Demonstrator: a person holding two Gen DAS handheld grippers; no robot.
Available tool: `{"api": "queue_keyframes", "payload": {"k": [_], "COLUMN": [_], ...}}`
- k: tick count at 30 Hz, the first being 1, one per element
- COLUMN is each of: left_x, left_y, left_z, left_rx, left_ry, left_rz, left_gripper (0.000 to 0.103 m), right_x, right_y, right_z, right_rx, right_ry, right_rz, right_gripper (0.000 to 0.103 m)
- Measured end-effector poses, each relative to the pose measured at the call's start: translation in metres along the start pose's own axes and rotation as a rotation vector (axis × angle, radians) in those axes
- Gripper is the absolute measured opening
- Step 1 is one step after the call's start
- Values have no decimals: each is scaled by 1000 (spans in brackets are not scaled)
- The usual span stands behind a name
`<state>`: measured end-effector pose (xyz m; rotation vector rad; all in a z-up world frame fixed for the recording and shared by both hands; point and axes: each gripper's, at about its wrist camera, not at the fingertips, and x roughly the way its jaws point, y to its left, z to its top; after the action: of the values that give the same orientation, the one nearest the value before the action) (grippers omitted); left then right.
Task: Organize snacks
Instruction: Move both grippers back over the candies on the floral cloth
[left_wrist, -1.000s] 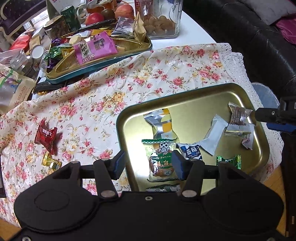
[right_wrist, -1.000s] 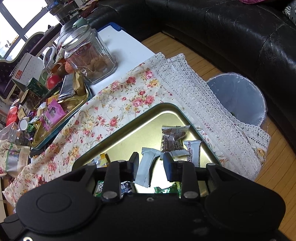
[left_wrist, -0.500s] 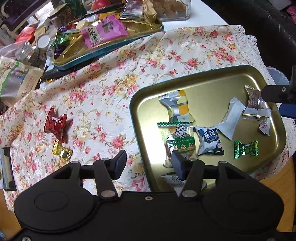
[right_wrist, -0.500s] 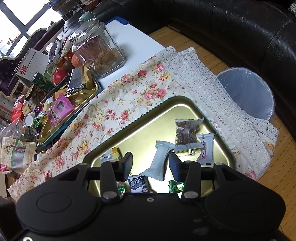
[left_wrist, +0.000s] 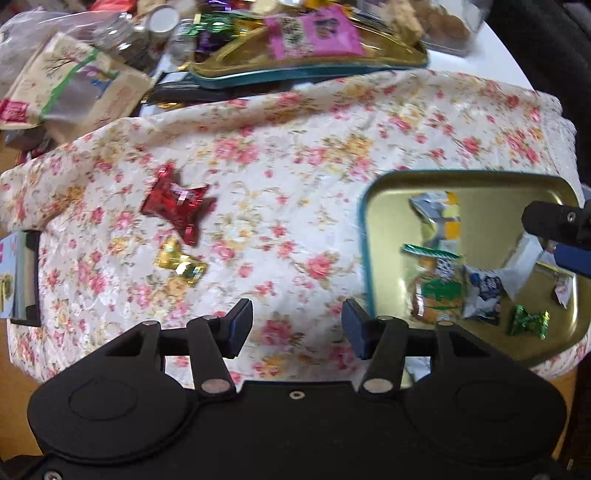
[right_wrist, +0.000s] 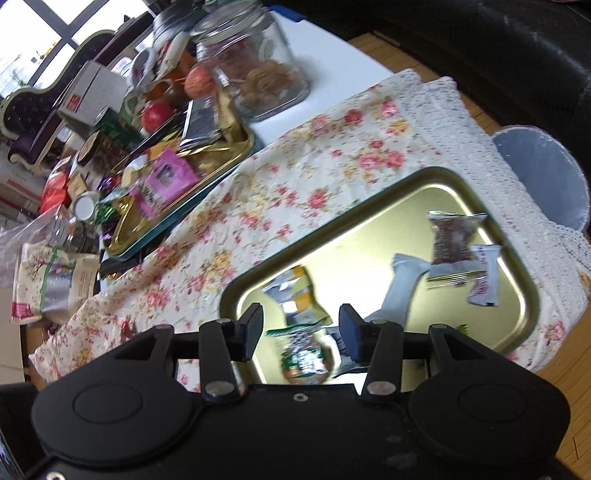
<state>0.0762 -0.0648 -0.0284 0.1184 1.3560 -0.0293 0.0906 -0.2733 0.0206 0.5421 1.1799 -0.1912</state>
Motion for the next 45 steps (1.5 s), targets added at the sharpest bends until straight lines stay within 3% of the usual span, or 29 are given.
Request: {"api": "queue_keyframes", "payload": {"k": [18,27,31,38,45], "left_x": [-16,-28,-31,-42,-57], "left_y": [120,174,194,224,246], "left_z": [12,17,17,15,12], "left_rx": [-245,-366,-422,-498,-555], "left_ry": [-61,-83,-89,-109,-142], "left_rz": [36,14,10,-14,-56], "left_gripper": [59,59,59,59,59], "right_x": [38,45,52,81,130], "right_y": [118,159,184,222,228], "right_z": [-28,-45,-59,-97,-114], "right_rx": [-148,-234,-333,-541,-559], "right_ry": [80,69,56,106,153], "right_rz": [57,62,67,79,29], "right_gripper": [48,48,48,47,47]}}
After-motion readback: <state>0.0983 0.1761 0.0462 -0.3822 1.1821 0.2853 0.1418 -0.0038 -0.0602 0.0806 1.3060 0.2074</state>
